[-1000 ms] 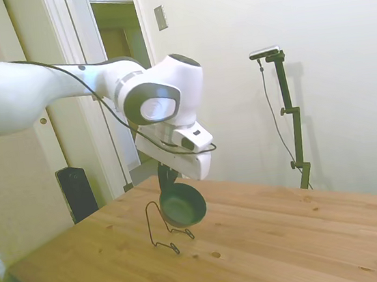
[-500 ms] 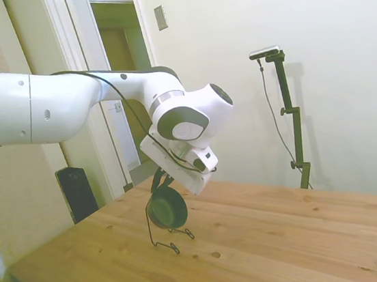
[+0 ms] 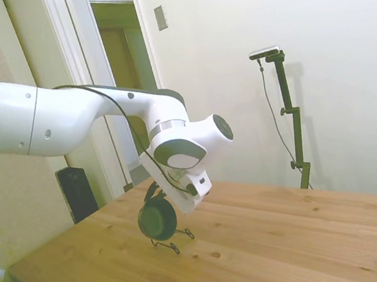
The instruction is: Load the bowl
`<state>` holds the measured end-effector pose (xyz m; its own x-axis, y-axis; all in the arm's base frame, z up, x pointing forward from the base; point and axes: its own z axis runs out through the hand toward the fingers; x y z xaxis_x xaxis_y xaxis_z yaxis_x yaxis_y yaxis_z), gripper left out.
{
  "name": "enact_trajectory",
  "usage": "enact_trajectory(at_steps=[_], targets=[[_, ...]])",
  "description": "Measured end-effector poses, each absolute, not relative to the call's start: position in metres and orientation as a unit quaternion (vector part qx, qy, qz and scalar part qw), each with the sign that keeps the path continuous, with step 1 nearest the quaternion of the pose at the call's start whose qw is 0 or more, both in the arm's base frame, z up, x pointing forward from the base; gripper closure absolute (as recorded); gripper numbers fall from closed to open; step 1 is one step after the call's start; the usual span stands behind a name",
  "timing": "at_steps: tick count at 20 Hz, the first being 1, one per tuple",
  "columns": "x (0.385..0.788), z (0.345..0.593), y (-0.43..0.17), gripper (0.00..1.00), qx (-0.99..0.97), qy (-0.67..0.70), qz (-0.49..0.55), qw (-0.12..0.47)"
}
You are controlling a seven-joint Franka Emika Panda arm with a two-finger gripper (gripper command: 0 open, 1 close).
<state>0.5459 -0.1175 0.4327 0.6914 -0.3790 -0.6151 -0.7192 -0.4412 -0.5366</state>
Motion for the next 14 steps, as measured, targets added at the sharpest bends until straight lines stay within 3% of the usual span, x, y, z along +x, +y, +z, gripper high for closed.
enact_trajectory(at_steps=[7,14], targets=[[0.53,0.449,-0.125,1.0,-0.819,0.32,0.181,0.44],[0.542,0.453,-0.085,1.0,-0.838,0.298,0.157,0.429]])
